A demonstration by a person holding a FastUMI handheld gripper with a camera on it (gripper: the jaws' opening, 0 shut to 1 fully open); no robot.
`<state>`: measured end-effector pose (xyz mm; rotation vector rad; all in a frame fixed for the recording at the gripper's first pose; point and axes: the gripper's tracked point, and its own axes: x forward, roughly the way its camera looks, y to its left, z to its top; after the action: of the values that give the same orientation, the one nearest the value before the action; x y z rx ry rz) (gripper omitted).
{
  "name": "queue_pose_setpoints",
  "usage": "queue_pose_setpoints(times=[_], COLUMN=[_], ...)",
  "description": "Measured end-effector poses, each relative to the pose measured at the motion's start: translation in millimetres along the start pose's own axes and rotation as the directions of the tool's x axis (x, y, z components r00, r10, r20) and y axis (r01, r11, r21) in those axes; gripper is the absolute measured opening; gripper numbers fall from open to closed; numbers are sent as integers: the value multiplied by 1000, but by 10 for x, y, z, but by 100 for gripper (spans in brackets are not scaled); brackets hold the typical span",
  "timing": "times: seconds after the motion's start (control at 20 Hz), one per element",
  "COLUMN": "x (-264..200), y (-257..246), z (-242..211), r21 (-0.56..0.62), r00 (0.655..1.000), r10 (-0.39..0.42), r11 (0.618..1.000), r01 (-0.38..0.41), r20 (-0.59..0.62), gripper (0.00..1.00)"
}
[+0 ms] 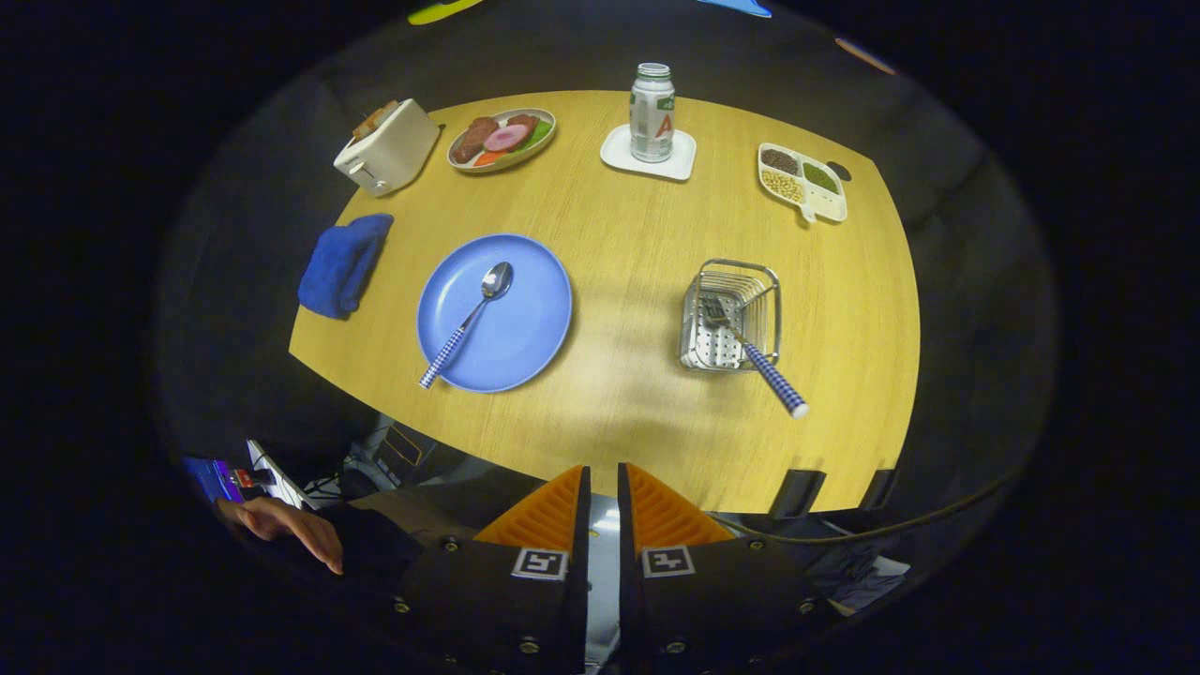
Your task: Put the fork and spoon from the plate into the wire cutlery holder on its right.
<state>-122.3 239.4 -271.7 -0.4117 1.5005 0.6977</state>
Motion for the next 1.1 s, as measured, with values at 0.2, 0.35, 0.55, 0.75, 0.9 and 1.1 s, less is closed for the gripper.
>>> queue_pose_setpoints(times=[0.2,0.35,0.55,0.75,0.9,1.1], x=[310,524,732,927,1059,1298], y=[605,1040,1360,1558,1608,1680], z=[19,91,236,393,480,565], r21=[9,28,39,48,61,130], r00=[997,986,981,975,975,972], r10=[80,165,196,220,223,235], r11=[997,986,980,974,973,964], r01=[-80,-165,-196,-220,-222,-230], r20=[7,4,-1,-7,-12,-22], gripper=[14,15,15,15,15,31])
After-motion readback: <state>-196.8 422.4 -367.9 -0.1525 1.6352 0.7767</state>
